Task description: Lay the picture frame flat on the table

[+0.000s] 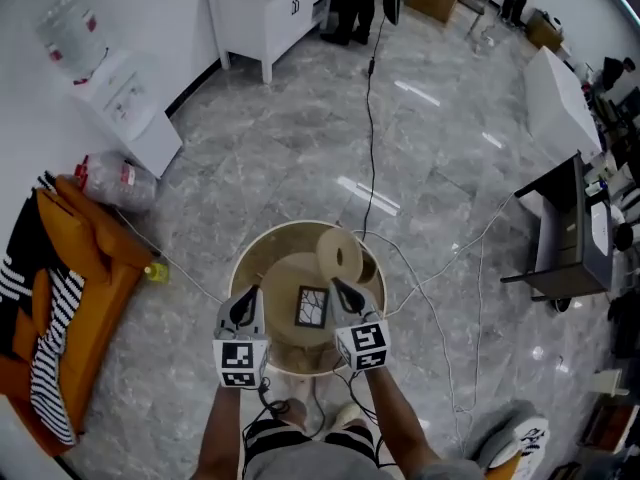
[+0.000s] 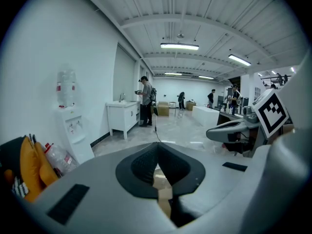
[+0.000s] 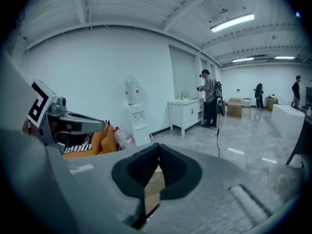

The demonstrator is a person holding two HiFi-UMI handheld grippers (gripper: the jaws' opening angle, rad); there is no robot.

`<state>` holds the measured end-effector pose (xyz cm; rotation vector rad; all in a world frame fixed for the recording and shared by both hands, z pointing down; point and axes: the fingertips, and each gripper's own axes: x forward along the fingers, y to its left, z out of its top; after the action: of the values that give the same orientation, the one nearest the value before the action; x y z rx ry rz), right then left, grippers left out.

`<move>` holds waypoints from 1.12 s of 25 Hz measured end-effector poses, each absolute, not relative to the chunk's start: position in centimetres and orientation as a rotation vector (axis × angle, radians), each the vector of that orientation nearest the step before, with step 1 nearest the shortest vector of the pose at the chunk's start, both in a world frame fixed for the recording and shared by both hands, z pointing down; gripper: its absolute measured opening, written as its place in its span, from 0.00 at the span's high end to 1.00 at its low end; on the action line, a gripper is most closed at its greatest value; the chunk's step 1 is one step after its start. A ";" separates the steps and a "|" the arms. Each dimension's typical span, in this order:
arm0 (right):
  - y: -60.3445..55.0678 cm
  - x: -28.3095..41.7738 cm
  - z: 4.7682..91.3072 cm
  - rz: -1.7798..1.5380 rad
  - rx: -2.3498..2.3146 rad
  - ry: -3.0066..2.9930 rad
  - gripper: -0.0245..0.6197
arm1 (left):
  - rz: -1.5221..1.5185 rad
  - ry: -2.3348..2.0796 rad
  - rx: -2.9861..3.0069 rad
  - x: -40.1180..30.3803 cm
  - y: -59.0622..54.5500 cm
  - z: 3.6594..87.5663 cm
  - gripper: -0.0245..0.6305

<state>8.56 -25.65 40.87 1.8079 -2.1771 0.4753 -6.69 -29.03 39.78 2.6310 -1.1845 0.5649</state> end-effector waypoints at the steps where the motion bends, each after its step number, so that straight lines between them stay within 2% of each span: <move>1: -25.5 8.8 39.4 0.446 1.823 -2.185 0.96 | 0.554 -1.190 2.652 -6.4 -28.8 38.6 0.94; 12: -18.2 10.7 27.7 0.222 1.964 -2.200 0.96 | 0.493 -1.151 2.833 -5.1 -23.2 28.2 0.94; 20: -12.6 11.5 24.6 0.192 2.025 -2.197 0.96 | 0.440 -1.124 2.897 -4.5 -19.3 24.5 0.94; 28: -9.4 11.2 23.8 0.159 2.051 -2.190 0.96 | 0.456 -1.069 2.906 -4.3 -15.9 24.8 0.94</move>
<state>11.20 -9.37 23.79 2.0512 -2.1905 0.1594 -4.29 -15.85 24.77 2.9056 -1.0693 0.4562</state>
